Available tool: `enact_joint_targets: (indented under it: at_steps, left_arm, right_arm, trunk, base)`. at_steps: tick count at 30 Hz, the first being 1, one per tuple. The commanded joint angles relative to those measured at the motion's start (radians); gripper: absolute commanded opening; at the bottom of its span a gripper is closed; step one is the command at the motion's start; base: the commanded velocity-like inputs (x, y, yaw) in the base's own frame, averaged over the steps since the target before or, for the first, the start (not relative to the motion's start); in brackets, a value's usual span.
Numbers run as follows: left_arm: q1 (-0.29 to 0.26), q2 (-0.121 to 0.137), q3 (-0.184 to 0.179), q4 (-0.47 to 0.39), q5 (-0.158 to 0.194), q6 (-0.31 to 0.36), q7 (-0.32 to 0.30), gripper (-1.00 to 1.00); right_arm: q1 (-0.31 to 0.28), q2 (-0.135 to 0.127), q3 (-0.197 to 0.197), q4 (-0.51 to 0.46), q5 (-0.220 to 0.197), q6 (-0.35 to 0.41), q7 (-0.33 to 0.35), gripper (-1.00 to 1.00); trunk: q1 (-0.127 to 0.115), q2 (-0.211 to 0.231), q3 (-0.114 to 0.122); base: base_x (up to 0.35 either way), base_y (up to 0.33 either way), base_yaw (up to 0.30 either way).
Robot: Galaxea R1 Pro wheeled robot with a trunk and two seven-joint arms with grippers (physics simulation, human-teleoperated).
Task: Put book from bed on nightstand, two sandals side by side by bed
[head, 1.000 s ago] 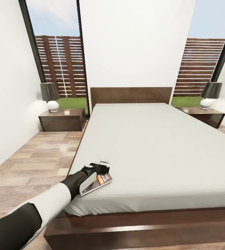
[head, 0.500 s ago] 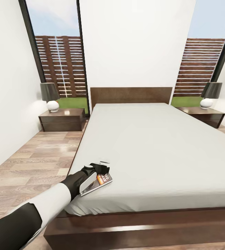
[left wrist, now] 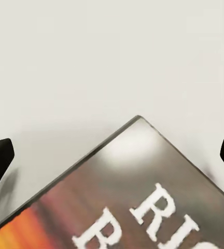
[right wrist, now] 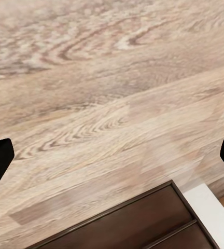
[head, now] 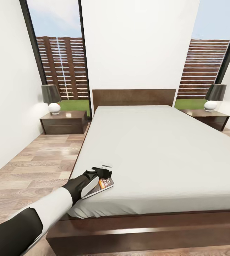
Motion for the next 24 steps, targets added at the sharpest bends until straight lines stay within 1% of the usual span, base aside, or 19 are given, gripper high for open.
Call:
enact_joint_targets:
  at_steps: [1, 24]
  left_arm:
    - [0.000, 0.001, -0.009, 0.004, 0.019, 0.001, 0.009, 1.00]
    - [0.000, 0.001, -0.009, 0.005, 0.019, 0.001, 0.010, 1.00]
  right_arm:
    - [0.000, 0.000, -0.007, 0.002, 0.001, -0.008, -0.001, 1.00]
    - [-0.002, 0.000, -0.007, 0.002, 0.001, -0.008, -0.001, 1.00]
  trunk:
    - [0.000, 0.000, -0.001]
    - [0.000, 0.000, -0.001]
  base:
    - [-0.012, 0.000, 0.000]
    - [-0.003, 0.002, 0.000]
